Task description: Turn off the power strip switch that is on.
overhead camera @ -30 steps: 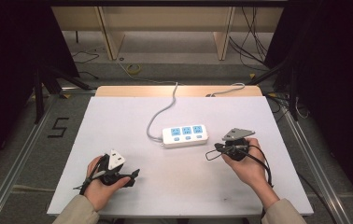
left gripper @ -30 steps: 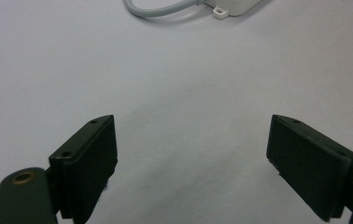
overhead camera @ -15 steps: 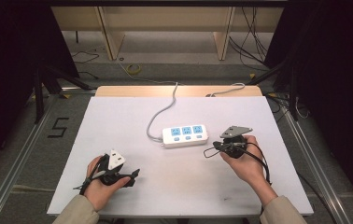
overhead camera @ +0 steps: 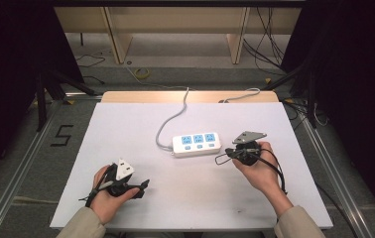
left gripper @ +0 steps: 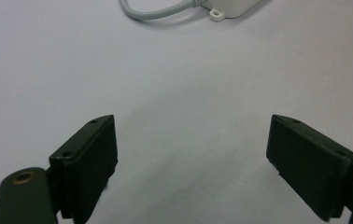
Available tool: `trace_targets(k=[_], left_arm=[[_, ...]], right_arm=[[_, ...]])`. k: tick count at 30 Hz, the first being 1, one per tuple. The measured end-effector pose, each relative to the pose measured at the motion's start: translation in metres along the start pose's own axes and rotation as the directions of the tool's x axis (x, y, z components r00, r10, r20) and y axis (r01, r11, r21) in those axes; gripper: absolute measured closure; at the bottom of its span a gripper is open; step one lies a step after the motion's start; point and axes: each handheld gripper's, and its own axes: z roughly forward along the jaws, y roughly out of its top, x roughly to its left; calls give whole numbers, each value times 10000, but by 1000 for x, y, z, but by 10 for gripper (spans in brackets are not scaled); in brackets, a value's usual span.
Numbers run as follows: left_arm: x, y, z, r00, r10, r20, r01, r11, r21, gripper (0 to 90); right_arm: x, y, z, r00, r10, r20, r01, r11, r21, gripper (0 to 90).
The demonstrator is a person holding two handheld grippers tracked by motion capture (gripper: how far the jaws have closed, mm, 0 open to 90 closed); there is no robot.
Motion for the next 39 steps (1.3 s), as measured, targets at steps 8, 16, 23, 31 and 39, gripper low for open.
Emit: trace_targets(k=[8, 16, 23, 31, 39], left_arm=[[0, 0, 0, 10000, 24, -1, -24, 10000, 10, 161], [-1, 0, 0, 10000, -6, -27, 5, 10000, -64, 160], [-1, 0, 0, 10000, -37, -40, 37, 10000, -60, 160], [-1, 1, 0, 10000, -33, -41, 32, 10000, -76, 161], [-1, 1, 0, 10000, 28, -62, -28, 9999, -119, 161]], right_arm=[[-1, 5, 1, 10000, -10, -29, 10, 10000, -28, 900], [-2, 5, 5, 10000, 26, -20, -26, 10000, 68, 900], [-3, 8, 8, 9999, 93, -63, -92, 9999, 105, 900], [-3, 10, 13, 9999, 98, -89, -96, 9998, 176, 900], [-4, 16, 17, 9999, 110, -62, -109, 9998, 156, 900]])
